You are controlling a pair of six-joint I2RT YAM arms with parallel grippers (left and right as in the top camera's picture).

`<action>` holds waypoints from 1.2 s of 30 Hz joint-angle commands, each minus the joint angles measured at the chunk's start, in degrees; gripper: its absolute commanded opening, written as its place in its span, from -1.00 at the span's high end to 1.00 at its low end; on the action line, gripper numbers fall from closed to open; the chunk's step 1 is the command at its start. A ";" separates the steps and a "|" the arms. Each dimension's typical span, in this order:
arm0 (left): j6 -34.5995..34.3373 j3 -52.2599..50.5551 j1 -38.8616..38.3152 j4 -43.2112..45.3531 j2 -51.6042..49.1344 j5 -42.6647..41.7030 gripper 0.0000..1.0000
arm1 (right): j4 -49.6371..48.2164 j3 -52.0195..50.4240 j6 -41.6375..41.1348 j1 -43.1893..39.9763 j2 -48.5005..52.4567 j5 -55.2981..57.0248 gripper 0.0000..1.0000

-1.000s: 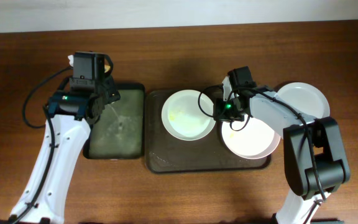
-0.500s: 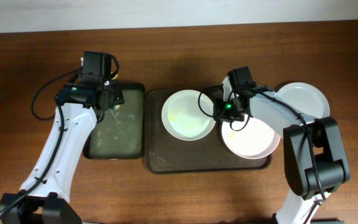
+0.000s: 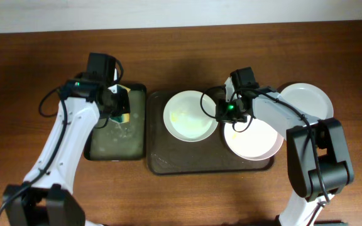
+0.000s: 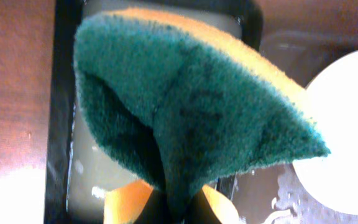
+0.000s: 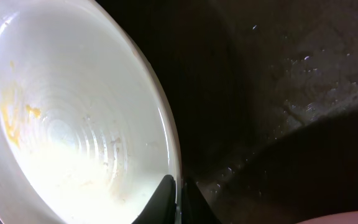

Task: Clean dirty plates on tray and stack at the side
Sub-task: 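Dip the sponge in the water and carry it toward the bowl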

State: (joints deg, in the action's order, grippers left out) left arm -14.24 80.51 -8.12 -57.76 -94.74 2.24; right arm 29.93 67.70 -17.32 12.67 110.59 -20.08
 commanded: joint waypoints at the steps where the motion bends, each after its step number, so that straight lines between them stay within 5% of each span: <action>1: 1.03 8.74 0.04 -5.57 -4.63 -1.01 1.00 | 0.07 0.83 0.61 0.07 0.39 -0.28 0.85; 5: 1.05 15.37 0.02 -10.97 -9.49 -1.03 1.00 | 0.04 0.83 0.61 0.07 0.39 -0.31 0.87; 11: -2.38 15.65 -0.74 -6.47 -9.84 -1.57 1.00 | 0.04 0.83 0.61 0.07 0.39 -0.31 0.91; 18: -3.08 15.02 -3.04 -5.92 -10.16 10.43 1.00 | 0.07 0.83 0.61 0.07 0.39 -0.31 0.92; 24: -5.27 12.31 -3.08 -6.08 -11.08 12.44 1.00 | 0.07 0.83 0.59 0.07 0.39 -0.31 0.92; 29: -2.12 12.33 -3.69 -0.48 -11.23 -12.57 1.00 | 0.04 0.83 0.57 0.07 0.39 -0.31 0.92; 36: -2.89 12.31 -8.46 2.62 -13.18 -13.99 1.00 | 0.09 0.83 0.57 0.07 0.39 -0.31 0.92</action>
State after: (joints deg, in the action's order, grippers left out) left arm -17.56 92.88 -14.15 -55.81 -105.69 -7.84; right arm 29.95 67.70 -17.30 12.69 110.59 -20.05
